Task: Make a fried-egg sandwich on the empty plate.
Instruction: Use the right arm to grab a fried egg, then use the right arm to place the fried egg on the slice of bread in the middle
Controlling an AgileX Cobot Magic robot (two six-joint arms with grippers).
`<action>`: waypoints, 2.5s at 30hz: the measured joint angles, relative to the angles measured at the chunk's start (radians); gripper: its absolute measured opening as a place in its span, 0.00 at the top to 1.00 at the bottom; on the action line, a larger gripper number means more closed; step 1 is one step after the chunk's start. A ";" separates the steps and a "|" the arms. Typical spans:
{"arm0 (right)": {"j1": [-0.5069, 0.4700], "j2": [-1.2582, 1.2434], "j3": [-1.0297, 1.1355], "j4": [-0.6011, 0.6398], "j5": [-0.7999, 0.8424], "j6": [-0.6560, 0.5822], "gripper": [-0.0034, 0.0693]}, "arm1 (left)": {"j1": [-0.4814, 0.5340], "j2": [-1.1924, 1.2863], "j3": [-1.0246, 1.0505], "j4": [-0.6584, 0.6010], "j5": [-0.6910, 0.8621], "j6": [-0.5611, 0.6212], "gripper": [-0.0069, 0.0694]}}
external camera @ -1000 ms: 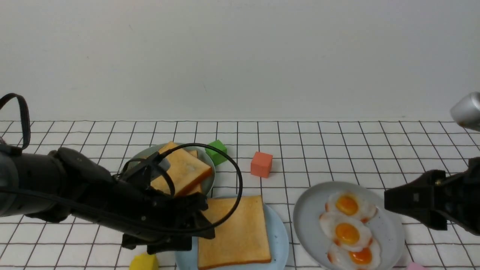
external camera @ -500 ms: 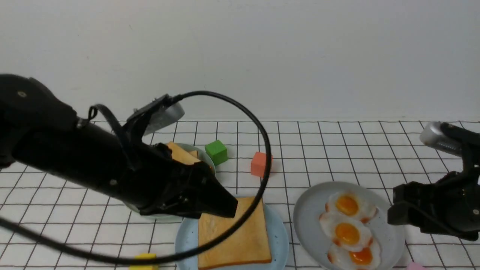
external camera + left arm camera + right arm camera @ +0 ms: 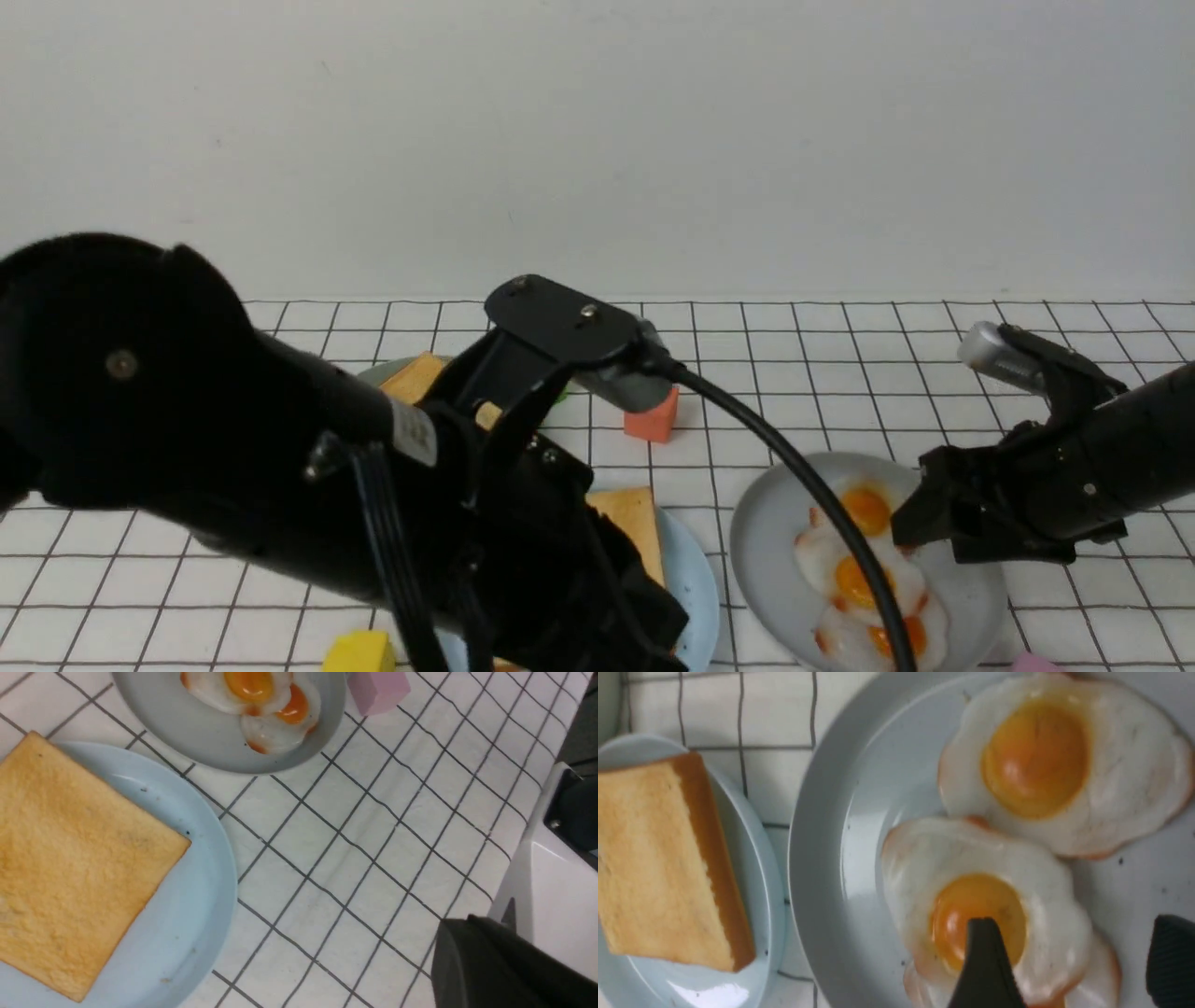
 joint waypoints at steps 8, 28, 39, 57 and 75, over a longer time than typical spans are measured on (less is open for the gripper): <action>0.000 0.090 -0.001 0.060 -0.004 -0.072 0.38 | -0.009 0.011 0.000 0.061 -0.023 -0.071 0.93; -0.001 0.106 -0.009 0.092 0.010 -0.075 0.78 | -0.009 0.012 0.000 0.061 -0.028 -0.075 0.93; -0.001 0.052 -0.009 0.102 0.065 -0.077 0.85 | -0.009 0.012 0.000 0.131 -0.010 -0.144 0.93; 0.172 -0.023 -0.037 0.511 0.226 -0.368 0.86 | 0.058 -0.028 0.001 0.333 0.114 -0.272 0.93; 0.340 0.242 -0.278 0.397 0.087 -0.319 0.51 | 0.263 -0.135 0.001 0.372 0.222 -0.306 0.93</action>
